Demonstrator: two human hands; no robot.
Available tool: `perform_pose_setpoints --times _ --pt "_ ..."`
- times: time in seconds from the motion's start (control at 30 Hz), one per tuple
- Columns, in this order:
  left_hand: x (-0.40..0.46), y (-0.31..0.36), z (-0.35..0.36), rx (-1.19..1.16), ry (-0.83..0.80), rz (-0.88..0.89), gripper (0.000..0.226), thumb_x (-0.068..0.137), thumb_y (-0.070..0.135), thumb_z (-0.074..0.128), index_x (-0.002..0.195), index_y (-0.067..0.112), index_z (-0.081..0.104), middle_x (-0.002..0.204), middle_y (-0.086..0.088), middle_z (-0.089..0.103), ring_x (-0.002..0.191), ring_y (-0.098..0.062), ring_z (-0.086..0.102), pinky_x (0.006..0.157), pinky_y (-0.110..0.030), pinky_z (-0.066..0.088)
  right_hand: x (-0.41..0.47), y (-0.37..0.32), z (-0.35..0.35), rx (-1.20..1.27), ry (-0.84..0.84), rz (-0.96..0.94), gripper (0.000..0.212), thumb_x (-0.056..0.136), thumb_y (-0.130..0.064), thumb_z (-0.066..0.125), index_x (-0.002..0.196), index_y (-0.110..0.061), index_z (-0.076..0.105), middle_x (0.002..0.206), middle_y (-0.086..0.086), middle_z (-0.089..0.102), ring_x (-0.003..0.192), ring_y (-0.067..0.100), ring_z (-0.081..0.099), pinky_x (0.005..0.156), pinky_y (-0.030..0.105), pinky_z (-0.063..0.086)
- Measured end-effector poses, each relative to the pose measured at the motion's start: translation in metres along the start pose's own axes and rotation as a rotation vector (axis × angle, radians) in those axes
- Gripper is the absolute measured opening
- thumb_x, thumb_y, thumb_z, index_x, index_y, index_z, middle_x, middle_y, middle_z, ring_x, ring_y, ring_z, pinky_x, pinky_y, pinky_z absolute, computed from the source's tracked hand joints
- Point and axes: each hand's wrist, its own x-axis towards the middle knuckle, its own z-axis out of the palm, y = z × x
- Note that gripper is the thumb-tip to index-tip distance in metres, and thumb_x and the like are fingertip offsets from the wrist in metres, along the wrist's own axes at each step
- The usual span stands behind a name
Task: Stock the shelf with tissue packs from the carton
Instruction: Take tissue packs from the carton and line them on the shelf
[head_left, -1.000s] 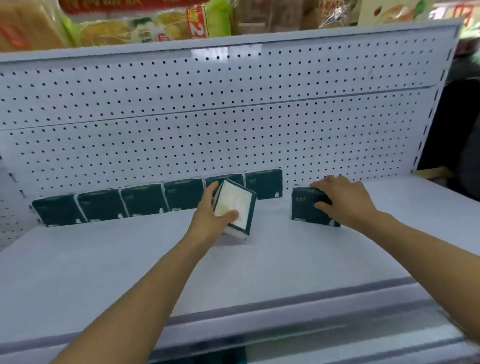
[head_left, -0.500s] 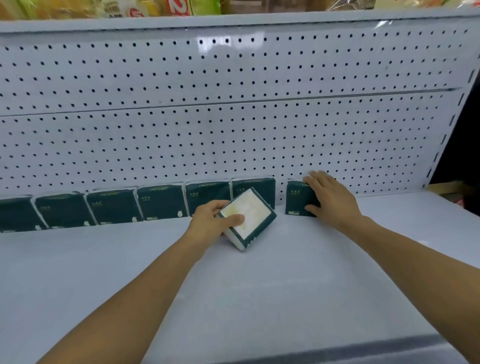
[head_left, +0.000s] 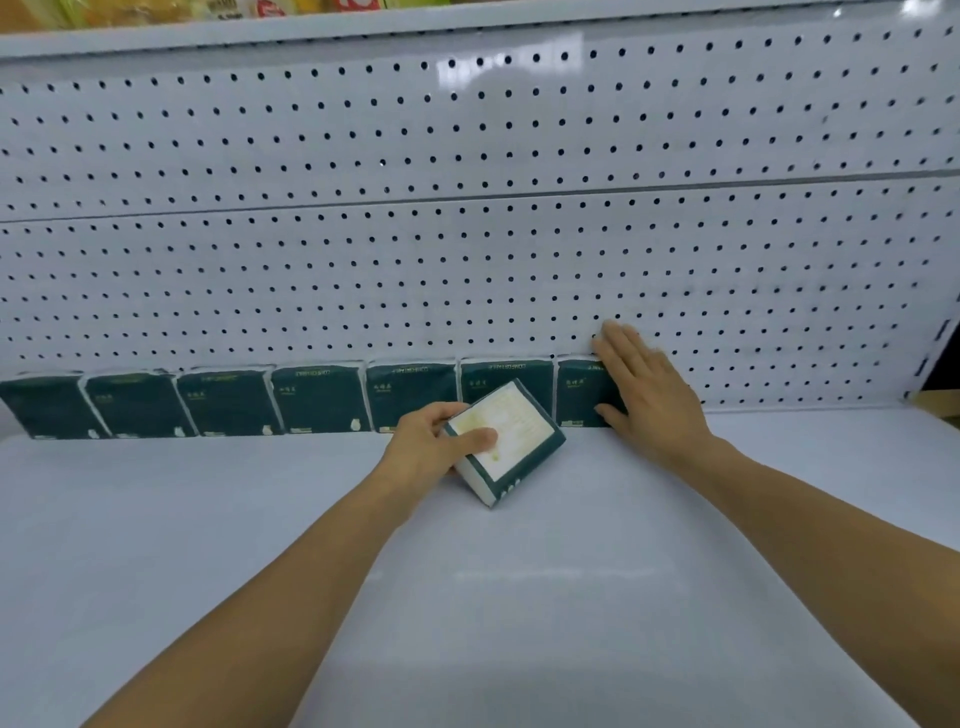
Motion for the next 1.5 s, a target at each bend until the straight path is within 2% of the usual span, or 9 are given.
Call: perform_pose_setpoints --times 0.2,0.43,0.57,0.73,0.87,1.0,1.13,1.3,1.5 --pt "0.0 0.0 0.008 -0.025 0.035 -0.018 0.039 0.083 0.027 0.079 0.119 0.026 0.064 0.107 -0.006 0.07 0.099 -0.023 0.069 0.094 -0.045 0.056 0.002 0.001 0.004 -0.065 0.094 -0.007 0.094 0.084 -0.036 0.071 0.156 -0.016 0.014 0.164 0.005 0.006 0.149 0.024 0.005 0.115 0.058 0.022" --pt "-0.009 0.02 0.019 -0.35 -0.088 -0.145 0.015 0.097 0.022 0.062 0.108 0.015 0.069 0.106 -0.011 0.068 0.085 -0.02 0.068 0.065 -0.03 0.059 -0.02 -0.029 -0.038 0.396 0.056 -0.394 0.08 0.074 -0.032 0.083 0.143 -0.024 0.045 0.153 -0.003 0.035 0.14 0.018 0.034 0.108 0.036 0.037" --pt "-0.015 0.027 0.023 -0.448 -0.152 -0.214 0.061 0.098 0.062 0.037 0.109 0.012 0.069 0.097 -0.014 0.07 0.06 -0.023 0.066 0.049 -0.028 0.055 -0.033 -0.047 -0.068 1.108 -0.131 0.049 0.035 0.077 -0.012 0.082 0.108 -0.021 0.068 0.103 -0.011 0.071 0.093 0.003 0.065 0.075 0.017 0.05" --pt "-0.017 0.033 0.028 -0.434 -0.261 -0.17 0.088 0.089 0.078 0.021 0.122 0.009 0.065 0.094 -0.012 0.07 0.057 -0.023 0.064 0.05 -0.029 0.055 -0.039 -0.036 -0.078 1.339 -0.218 0.297 0.031 0.083 -0.023 0.076 0.112 -0.015 0.066 0.098 0.002 0.075 0.077 0.02 0.062 0.057 0.028 0.042" --pt "-0.021 0.04 0.038 -0.443 -0.269 -0.135 0.078 0.086 0.074 0.037 0.117 0.009 0.067 0.093 -0.012 0.072 0.064 -0.023 0.068 0.056 -0.03 0.058 -0.044 -0.034 -0.085 1.372 -0.199 0.389 0.03 0.083 -0.023 0.076 0.108 -0.01 0.067 0.093 0.009 0.075 0.074 0.024 0.061 0.053 0.029 0.044" --pt "-0.021 0.046 0.052 -0.308 -0.258 0.002 0.033 0.08 0.037 0.073 0.104 0.016 0.067 0.088 0.0 0.071 0.078 -0.014 0.062 0.066 -0.027 0.05 -0.049 -0.03 -0.087 1.526 -0.242 0.51 0.057 0.067 -0.028 0.082 0.116 -0.004 0.062 0.103 0.018 0.072 0.083 0.031 0.07 0.068 0.037 0.058" --pt "-0.01 0.066 0.066 -0.128 -0.175 0.071 0.034 0.081 0.012 0.079 0.111 0.016 0.064 0.108 0.0 0.074 0.102 -0.019 0.068 0.093 -0.039 0.054 -0.061 -0.03 -0.087 1.319 -0.206 0.526 0.063 0.071 -0.02 0.086 0.122 -0.014 0.049 0.129 0.0 0.056 0.107 0.018 0.064 0.085 0.034 0.057" --pt "-0.014 0.088 0.103 0.43 -0.179 0.293 0.036 0.08 0.013 0.077 0.107 0.022 0.054 0.103 0.003 0.067 0.093 -0.014 0.067 0.083 -0.037 0.059 -0.073 -0.006 -0.098 0.523 0.066 0.093 0.101 0.067 -0.031 0.088 0.148 -0.033 0.028 0.152 -0.007 0.029 0.136 0.012 0.026 0.111 0.034 0.031" --pt "-0.013 0.071 0.148 0.437 -0.206 0.424 0.048 0.084 0.043 0.074 0.124 0.027 0.052 0.119 0.008 0.065 0.109 -0.009 0.06 0.098 -0.035 0.051 -0.086 0.033 -0.081 0.854 -0.043 0.435 0.068 0.074 -0.024 0.084 0.125 -0.037 0.041 0.106 -0.009 0.062 0.09 0.008 0.06 0.071 0.021 0.051"
